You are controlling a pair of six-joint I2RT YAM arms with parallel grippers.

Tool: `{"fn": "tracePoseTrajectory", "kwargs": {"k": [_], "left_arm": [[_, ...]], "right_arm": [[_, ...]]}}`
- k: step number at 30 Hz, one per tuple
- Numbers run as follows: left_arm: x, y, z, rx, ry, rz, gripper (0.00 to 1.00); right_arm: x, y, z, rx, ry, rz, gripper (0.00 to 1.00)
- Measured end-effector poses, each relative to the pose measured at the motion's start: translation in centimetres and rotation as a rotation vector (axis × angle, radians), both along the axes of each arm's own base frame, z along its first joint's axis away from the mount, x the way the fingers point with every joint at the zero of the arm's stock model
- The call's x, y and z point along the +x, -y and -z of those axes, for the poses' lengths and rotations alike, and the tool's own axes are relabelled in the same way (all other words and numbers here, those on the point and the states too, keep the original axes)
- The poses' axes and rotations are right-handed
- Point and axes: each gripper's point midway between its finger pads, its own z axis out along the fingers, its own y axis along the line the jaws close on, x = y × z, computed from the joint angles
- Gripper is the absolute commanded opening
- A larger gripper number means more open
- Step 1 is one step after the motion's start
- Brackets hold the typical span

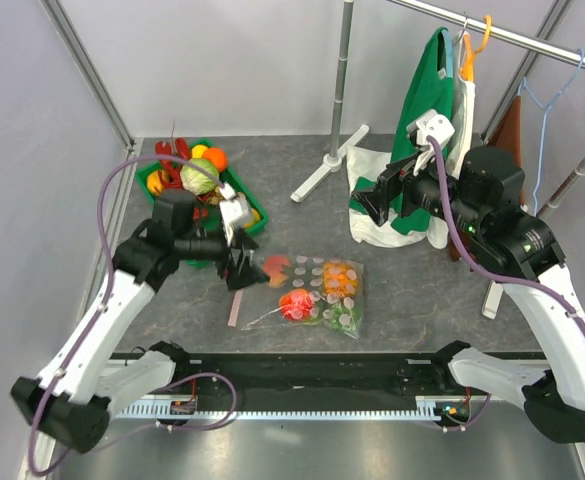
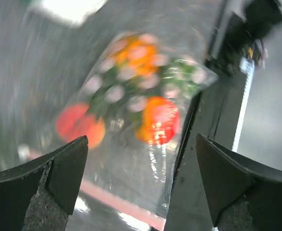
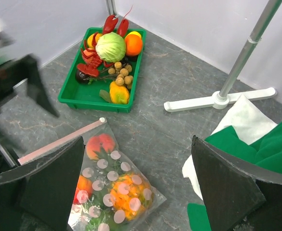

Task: Place the food in the zip-top bag and seal the zipper
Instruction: Place the zipper food storage bag at the center of the board, then adjust the zipper food storage bag at the center of the board.

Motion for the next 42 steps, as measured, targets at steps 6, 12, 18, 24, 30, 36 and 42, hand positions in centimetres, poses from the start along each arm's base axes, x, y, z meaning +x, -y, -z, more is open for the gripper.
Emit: {"fn": "tracePoseTrajectory", "kwargs": {"k": [6, 12, 18, 24, 30, 36, 42], "left_arm": [[-13.0, 6.9, -1.1, -0.049, 0.343, 0.656, 0.58], [-13.9, 10.7, 6.6, 0.142, 0.386, 0.85, 0.43], [-11.2, 14.5, 13.0, 0.306, 0.483, 0.878, 0.35], [-7.3, 19.8, 15.8, 0.385, 0.53, 0.817, 0.32], [0.6, 26.8, 15.4, 0.429, 0.587, 0.587, 0.32], [12.2, 25.2, 14.2, 0.468, 0.543, 0.246, 0.53], [11.6, 21.5, 10.8, 0.314, 0.337, 0.192, 0.86]], "right_arm": [[0.2, 0.5, -0.4, 0.029, -0.006, 0.045, 0.98], [0.6, 1.3, -1.7, 0.085, -0.005, 0.117, 0.98], [0.4, 1.7, -5.2, 0.181, 0.045, 0.147, 0.98], [0.6, 1.6, -5.7, 0.198, 0.055, 0.148, 0.98], [0.7, 1.5, -5.6, 0.196, 0.051, 0.143, 0.98], [0.4, 1.2, -5.6, 0.193, 0.055, 0.121, 0.98], [0.1, 1.3, -5.1, 0.184, 0.057, 0.114, 0.98]]}}
